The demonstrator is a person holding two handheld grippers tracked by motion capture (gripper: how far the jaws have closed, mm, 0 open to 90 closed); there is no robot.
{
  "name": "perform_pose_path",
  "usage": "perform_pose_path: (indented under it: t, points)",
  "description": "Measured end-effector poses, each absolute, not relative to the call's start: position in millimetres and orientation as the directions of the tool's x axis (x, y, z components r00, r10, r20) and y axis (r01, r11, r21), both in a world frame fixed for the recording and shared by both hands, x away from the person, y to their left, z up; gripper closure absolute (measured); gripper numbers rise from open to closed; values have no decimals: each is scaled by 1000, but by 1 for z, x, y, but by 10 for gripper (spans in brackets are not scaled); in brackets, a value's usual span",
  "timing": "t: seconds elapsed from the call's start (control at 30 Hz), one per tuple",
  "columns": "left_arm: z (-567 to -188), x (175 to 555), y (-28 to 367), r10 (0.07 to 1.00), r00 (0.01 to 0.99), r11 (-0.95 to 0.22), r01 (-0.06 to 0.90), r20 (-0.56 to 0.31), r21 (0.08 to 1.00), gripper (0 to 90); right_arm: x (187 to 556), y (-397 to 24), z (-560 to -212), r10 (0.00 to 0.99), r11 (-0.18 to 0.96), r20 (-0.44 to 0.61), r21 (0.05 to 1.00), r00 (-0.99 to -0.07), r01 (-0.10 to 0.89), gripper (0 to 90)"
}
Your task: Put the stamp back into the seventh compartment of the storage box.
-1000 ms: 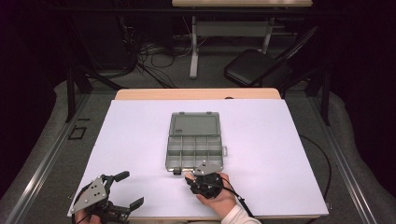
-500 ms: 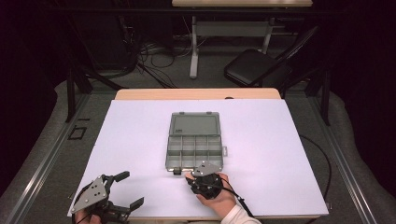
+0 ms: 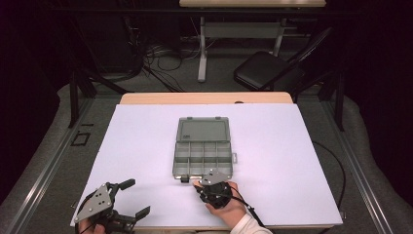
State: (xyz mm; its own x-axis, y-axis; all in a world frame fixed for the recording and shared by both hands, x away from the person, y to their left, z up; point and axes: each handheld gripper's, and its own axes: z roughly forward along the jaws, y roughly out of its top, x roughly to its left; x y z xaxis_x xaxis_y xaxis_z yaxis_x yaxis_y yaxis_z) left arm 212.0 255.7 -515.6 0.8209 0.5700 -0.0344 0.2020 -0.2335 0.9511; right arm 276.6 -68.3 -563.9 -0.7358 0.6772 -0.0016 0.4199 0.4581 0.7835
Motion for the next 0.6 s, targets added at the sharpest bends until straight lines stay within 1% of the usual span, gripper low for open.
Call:
perform_pose_path:
  t: [0.6]
  points:
    - [-516, 212, 255, 569, 822, -235, 201, -33, 951, 34, 276, -68, -564, 678, 459, -5, 784, -735, 418, 760]
